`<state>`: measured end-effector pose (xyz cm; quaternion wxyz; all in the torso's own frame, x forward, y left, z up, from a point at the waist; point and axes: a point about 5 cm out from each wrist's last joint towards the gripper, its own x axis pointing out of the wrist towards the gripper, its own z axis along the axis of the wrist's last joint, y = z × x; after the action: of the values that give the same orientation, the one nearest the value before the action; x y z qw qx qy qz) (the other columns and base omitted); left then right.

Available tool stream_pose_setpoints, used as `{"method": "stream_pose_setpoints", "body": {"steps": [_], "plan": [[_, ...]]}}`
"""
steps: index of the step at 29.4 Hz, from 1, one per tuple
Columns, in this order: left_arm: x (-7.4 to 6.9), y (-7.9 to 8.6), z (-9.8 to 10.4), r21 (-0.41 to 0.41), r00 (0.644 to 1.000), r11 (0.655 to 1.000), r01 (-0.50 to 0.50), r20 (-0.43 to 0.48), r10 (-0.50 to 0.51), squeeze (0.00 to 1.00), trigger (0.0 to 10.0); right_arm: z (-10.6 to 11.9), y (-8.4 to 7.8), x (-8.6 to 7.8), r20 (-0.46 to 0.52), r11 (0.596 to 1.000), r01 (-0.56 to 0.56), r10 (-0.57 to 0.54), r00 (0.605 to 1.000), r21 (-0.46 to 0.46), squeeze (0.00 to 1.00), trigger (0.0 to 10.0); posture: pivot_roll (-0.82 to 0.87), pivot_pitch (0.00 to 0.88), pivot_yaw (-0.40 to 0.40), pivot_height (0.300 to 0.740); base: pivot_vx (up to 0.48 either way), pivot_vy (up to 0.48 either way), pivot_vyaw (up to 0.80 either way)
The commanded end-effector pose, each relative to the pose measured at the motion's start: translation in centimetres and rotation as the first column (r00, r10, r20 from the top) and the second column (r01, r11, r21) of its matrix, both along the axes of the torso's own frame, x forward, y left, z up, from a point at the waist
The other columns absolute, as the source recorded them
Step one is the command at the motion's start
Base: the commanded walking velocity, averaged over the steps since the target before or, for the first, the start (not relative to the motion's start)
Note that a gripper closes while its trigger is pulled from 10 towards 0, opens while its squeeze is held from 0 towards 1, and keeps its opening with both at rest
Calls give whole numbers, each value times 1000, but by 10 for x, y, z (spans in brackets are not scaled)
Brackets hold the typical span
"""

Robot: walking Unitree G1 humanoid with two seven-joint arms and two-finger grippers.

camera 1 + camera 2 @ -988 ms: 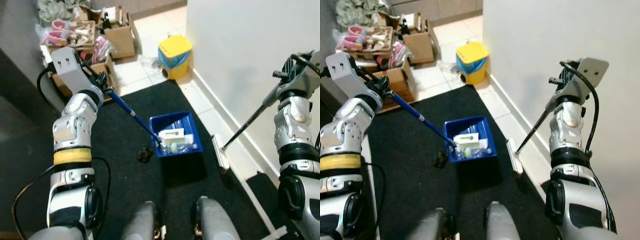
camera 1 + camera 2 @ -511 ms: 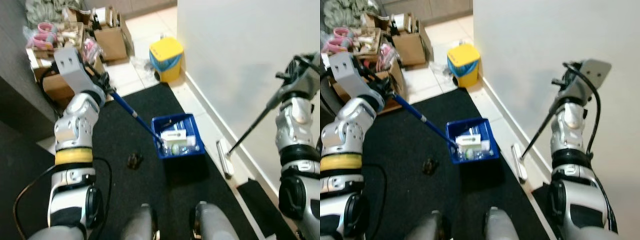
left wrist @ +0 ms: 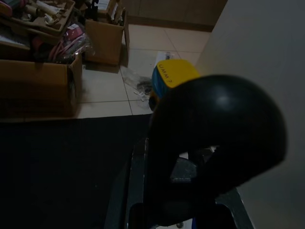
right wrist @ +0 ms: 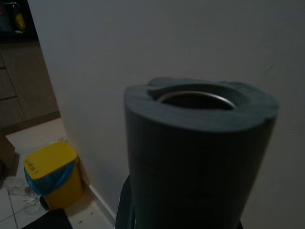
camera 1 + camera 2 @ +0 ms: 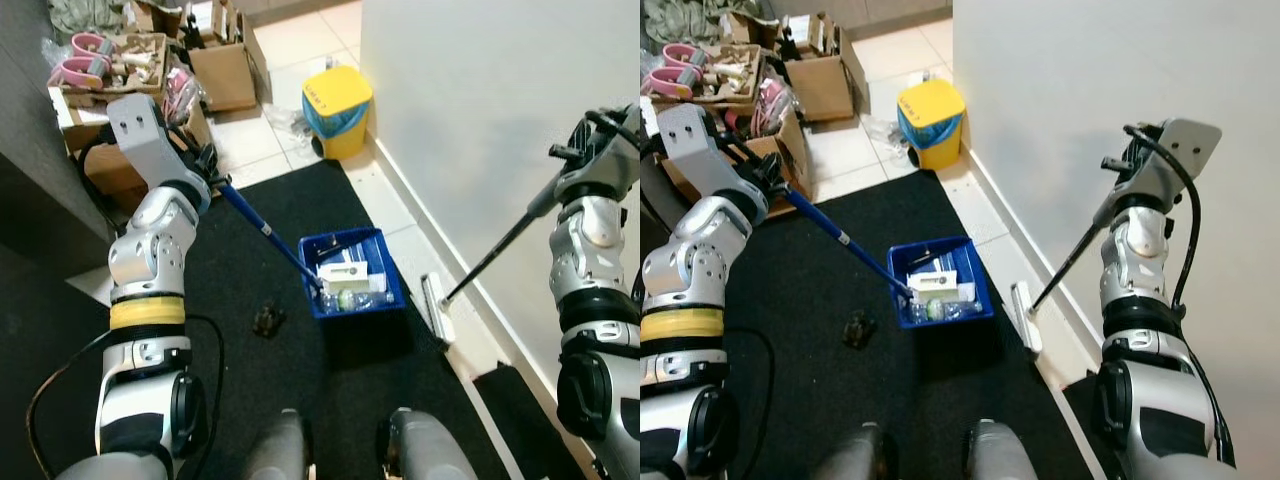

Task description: Sweep floor

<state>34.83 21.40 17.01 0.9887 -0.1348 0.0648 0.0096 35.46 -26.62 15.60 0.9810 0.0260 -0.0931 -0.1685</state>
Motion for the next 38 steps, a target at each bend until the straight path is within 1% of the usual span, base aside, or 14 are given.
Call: {"method": "stream_pose_setpoints", "body": {"steps": [1,11,15,17,19,24,28,38], "plan": [[1,1,11,-13,998,1000,-1,65,2,0,10000,6,1,1,30,1000,-3,3,1000,-9,0,10000,-41,0,51,740,0,-322,0],[0,0,13,-29,996,1000,0,85,2,0,10000,7,4,3,33,1000,-26,26,999,-10,0,10000,-39,0,49,740,0,-32,0],[0,0,12,-27,997,1000,1,83,2,0,10000,7,8,4,31,998,-52,53,998,-27,0,10000,-38,0,49,740,0,0,0],[-1,0,12,-26,997,1000,0,81,2,0,10000,8,12,4,39,996,-76,77,996,-37,0,10000,-38,0,48,740,0,0,0],[-1,0,12,-26,997,1000,0,80,2,0,10000,10,14,5,37,995,-90,92,995,-52,0,10000,-38,0,48,740,0,0,788],[-1,-1,12,-22,997,1000,1,81,1,0,10000,10,14,6,42,995,-91,92,995,-31,0,10000,-34,0,47,740,0,0,800],[-1,-1,12,-19,997,1000,0,79,2,0,10000,10,12,6,45,997,-80,80,996,-11,0,10000,-34,0,47,740,0,0,800],[-1,-2,10,-15,998,1000,-5,57,6,0,10000,10,8,5,40,998,-54,54,998,-8,0,10000,-35,0,48,740,0,0,800]]}}
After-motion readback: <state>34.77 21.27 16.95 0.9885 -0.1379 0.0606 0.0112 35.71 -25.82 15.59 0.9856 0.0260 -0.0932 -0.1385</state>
